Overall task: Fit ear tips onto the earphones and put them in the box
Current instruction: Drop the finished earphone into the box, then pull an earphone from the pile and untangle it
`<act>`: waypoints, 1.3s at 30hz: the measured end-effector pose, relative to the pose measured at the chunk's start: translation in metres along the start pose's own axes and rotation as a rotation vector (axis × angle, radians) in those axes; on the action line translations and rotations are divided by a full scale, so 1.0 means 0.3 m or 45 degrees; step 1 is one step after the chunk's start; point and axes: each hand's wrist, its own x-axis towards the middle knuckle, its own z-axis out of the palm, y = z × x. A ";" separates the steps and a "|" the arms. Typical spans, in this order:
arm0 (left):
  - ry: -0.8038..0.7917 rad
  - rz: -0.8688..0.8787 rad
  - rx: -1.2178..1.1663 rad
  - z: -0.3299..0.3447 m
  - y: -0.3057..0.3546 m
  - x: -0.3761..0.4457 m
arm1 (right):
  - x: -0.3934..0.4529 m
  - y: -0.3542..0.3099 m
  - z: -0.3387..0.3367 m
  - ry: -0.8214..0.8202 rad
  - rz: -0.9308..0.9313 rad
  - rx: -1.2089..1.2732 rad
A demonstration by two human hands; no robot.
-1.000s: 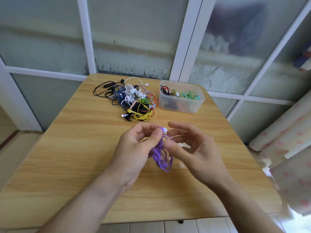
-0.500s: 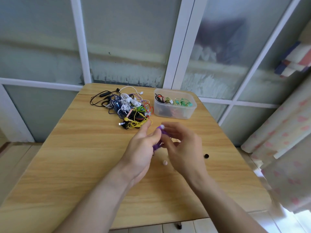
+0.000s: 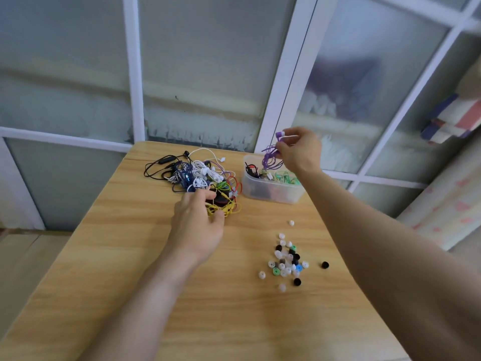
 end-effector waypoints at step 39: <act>0.107 -0.167 -0.782 -0.084 0.039 0.005 | -0.423 -0.097 0.123 -0.618 0.262 0.715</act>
